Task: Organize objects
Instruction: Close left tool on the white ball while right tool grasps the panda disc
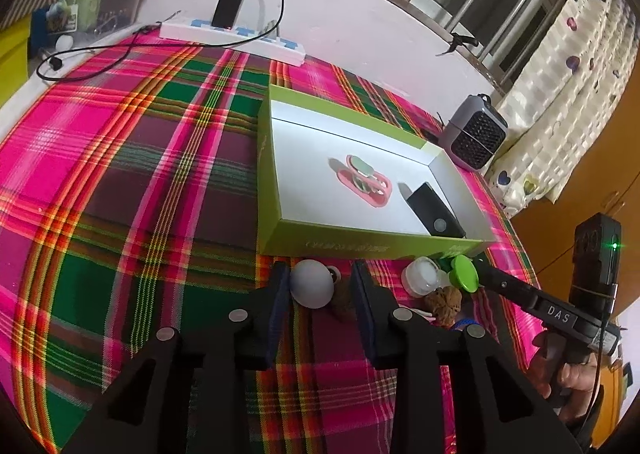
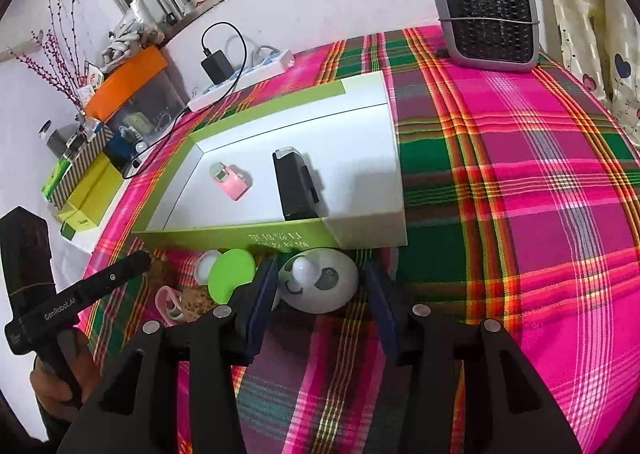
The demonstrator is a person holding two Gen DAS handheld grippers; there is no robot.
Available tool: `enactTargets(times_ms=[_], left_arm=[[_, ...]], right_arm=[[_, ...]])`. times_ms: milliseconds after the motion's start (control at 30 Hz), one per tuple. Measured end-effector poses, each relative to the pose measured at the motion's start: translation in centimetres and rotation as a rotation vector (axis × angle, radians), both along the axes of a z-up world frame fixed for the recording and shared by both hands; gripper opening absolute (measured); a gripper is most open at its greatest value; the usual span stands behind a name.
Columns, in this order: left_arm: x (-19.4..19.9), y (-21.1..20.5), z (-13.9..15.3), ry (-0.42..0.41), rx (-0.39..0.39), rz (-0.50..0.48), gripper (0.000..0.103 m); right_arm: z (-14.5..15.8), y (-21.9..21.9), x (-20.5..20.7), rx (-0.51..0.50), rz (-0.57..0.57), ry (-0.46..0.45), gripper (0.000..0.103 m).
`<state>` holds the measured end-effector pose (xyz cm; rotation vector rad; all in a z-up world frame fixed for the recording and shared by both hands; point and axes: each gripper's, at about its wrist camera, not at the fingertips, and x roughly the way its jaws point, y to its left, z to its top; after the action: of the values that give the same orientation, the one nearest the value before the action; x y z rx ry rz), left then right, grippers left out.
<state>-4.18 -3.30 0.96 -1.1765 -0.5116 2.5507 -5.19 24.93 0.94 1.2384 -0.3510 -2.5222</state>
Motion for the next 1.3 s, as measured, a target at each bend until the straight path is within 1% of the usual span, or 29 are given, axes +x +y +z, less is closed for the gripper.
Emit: enactTargets(times_ms=[100, 133, 267, 333, 367, 400, 567, 667, 967, 1100, 1300], left_arm=[[-0.4, -0.2, -0.1, -0.016, 0.031, 0.004, 0.030], [-0.5, -0.3, -0.2, -0.022, 0.040, 0.008, 0.030], [-0.7, -0.4, -0.4, -0.028, 0.049, 0.002, 0.030], [-0.5, -0.1, -0.3, -0.017, 0.041, -0.009, 0.026], [-0.4, 0.0, -0.2, -0.014, 0.036, -0.012, 0.022], [-0.4, 0.1, -0.2, -0.013, 0.027, -0.018, 0.021], [0.0, 0.6, 0.0, 0.004, 0.008, -0.043, 0.021], [0.3, 0.6, 0.2, 0.014, 0.010, -0.049, 0.021], [1.9, 0.4, 1.6, 0.061, -0.001, -0.032, 0.021], [2.7, 0.7, 2.3, 0.078, -0.011, -0.040, 0.021], [3.8, 1.7, 3.4, 0.106, -0.041, -0.060, 0.021]], right_arm=[[0.1, 0.0, 0.3, -0.001, -0.001, 0.012, 0.042], [0.2, 0.1, 0.4, -0.005, -0.004, 0.021, 0.038], [0.1, 0.1, 0.5, -0.005, -0.003, 0.021, 0.038], [0.1, 0.1, 0.5, -0.007, -0.003, 0.021, 0.038], [0.1, 0.1, 0.6, -0.007, -0.002, 0.021, 0.038], [0.1, 0.2, 0.7, -0.007, -0.002, 0.022, 0.038], [0.3, 0.3, 1.1, -0.004, 0.002, 0.024, 0.038], [0.4, 0.4, 1.3, -0.006, 0.001, 0.029, 0.038], [1.5, 0.9, 2.8, 0.002, 0.000, 0.074, 0.038], [2.0, 0.9, 3.5, 0.008, 0.006, 0.089, 0.038], [3.3, 0.7, 4.9, 0.031, 0.018, 0.140, 0.038]])
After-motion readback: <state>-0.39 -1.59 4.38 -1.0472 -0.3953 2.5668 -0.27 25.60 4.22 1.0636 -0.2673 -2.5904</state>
